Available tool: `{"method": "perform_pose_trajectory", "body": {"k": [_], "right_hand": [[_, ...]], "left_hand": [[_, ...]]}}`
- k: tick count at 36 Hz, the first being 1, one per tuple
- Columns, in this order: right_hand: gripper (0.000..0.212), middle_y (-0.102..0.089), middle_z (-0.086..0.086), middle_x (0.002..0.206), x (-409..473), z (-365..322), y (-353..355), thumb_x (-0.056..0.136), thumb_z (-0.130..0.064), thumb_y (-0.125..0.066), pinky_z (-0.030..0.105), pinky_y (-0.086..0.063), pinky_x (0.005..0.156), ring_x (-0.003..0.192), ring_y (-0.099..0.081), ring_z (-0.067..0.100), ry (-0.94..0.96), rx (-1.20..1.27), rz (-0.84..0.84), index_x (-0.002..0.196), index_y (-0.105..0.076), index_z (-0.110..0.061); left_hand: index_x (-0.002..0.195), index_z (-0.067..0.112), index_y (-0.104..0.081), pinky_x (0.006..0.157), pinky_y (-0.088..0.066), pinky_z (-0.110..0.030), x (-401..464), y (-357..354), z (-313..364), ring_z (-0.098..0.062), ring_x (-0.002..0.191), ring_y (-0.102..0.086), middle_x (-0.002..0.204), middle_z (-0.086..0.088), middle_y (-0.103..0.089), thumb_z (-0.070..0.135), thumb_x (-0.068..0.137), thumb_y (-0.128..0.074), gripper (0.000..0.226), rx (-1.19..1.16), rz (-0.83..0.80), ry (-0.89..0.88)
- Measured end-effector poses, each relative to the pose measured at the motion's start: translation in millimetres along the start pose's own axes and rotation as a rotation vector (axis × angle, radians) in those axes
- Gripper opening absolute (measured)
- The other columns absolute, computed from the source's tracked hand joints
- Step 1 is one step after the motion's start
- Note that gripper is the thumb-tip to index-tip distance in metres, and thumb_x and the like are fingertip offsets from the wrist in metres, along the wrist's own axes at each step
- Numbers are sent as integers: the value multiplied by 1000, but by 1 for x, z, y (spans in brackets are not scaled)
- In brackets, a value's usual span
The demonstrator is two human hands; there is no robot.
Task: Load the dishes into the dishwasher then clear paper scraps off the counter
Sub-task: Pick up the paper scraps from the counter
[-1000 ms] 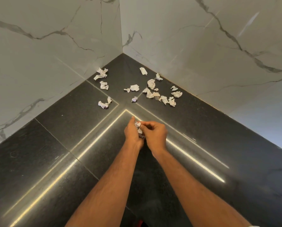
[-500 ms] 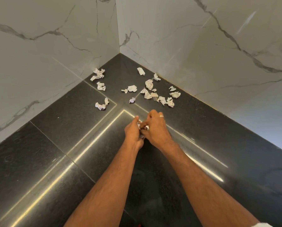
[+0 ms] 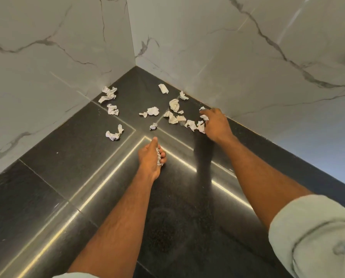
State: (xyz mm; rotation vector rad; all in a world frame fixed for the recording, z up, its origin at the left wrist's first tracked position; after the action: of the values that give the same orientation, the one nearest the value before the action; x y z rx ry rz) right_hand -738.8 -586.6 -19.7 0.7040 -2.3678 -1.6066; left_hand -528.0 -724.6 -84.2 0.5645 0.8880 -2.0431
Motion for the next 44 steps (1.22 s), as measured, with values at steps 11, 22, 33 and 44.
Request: {"method": "perform_pose_trajectory", "body": {"k": [11,22,33,44], "right_hand": [[18,-67,17,112,-7,23,3,97,-15,-60,41,-51,91,105,-62,36,-163,-98,22,110,-69,-8],[21,-48,-3,147,-19,7,10,76,-24,-82,36,-38,107,132,-46,20,110,236,57,63,-65,-25],[16,-64,10,87,-8,-6,-2,86,-1,-59,37,-53,74,85,-63,32,-15,-169,-102,77,-60,-14],[40,-65,0,117,-13,-9,-1,74,-14,-87,32,-52,94,104,-61,14,-138,397,40,109,-71,-25]], "left_hand": [[72,14,-49,38,-24,-21,2,4,-3,-11,45,-41,56,-1,-43,25,99,-62,32,25,-1,-33],[71,15,-49,38,-25,-21,0,1,-2,-11,45,-41,57,-1,-44,25,99,-61,32,65,-32,-34],[74,13,-51,37,-28,-23,-3,4,-2,-12,48,-43,59,-1,-45,27,98,-64,30,78,-55,-46],[73,13,-50,39,-27,-22,0,-1,0,-11,46,-42,58,-1,-44,25,99,-62,31,91,-71,-41]]}}
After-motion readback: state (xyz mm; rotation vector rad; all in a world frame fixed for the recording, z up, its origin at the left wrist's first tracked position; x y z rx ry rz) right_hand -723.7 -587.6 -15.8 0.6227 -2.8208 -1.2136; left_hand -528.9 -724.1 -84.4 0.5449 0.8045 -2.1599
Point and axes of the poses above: each hand's wrist, its own x-axis towards the middle knuckle, its own y-axis out of the back of the hand, z = x × y, the point moved 6 cm from there along x, towards the middle knuckle
